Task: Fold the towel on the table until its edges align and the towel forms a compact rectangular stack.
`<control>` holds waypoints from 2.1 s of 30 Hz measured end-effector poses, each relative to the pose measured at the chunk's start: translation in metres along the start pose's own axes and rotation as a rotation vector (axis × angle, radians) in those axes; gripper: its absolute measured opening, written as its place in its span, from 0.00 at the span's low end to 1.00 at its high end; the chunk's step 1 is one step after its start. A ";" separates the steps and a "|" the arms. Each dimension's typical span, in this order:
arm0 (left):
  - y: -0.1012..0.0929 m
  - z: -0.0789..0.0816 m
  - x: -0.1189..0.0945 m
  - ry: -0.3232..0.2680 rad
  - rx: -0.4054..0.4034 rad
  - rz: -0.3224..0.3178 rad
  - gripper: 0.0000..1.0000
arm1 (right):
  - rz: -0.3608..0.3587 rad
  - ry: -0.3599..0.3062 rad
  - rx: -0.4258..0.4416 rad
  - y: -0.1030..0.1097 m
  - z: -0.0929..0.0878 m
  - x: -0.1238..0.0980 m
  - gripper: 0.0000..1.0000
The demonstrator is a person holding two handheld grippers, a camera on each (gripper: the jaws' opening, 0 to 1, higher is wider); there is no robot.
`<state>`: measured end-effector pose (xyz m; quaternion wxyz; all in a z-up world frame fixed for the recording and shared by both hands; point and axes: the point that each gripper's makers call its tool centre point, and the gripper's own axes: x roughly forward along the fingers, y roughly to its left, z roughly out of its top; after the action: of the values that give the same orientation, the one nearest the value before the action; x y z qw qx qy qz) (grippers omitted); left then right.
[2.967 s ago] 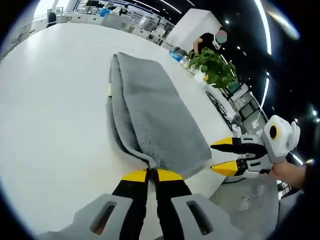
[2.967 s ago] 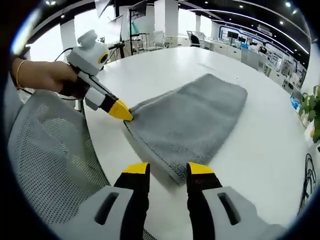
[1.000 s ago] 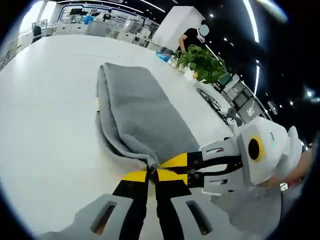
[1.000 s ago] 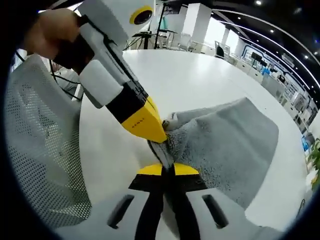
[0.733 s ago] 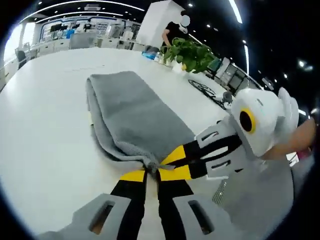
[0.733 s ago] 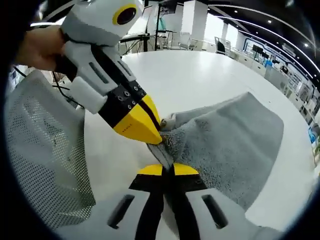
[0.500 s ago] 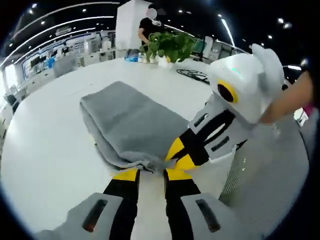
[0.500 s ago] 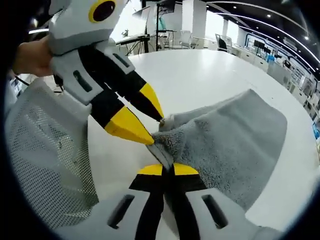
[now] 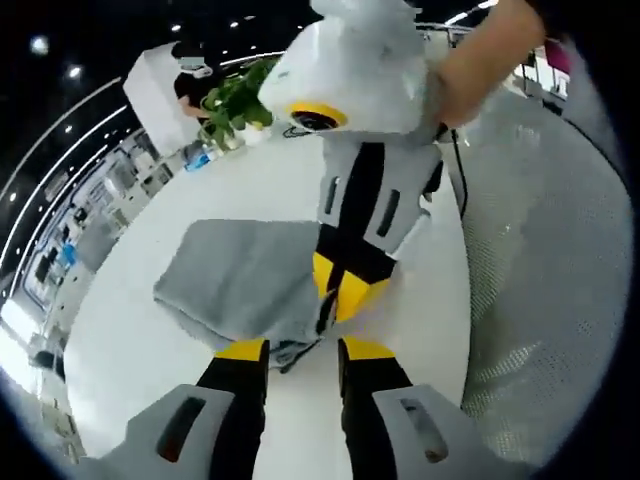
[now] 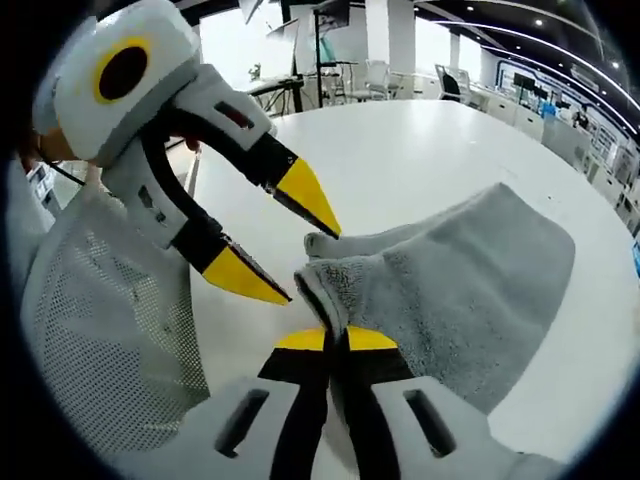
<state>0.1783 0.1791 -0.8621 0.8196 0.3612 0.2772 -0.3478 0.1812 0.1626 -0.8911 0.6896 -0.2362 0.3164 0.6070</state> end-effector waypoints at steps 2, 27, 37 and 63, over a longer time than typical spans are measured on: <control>0.001 0.004 -0.001 0.023 0.075 0.008 0.29 | 0.004 0.007 -0.014 0.001 0.000 -0.001 0.02; -0.001 0.016 0.013 -0.025 0.099 -0.085 0.07 | -0.005 -0.055 -0.024 0.002 0.010 -0.020 0.04; 0.016 0.020 0.010 -0.100 -0.271 -0.066 0.07 | -0.095 -0.090 -0.073 -0.004 0.006 -0.032 0.30; 0.030 0.019 0.004 -0.154 -0.566 -0.073 0.07 | -0.296 -0.024 -0.181 -0.031 -0.053 -0.057 0.27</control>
<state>0.2079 0.1777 -0.8417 0.8932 0.0807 0.3129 -0.3126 0.2003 0.0805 -0.8881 0.7510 -0.3340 0.2142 0.5277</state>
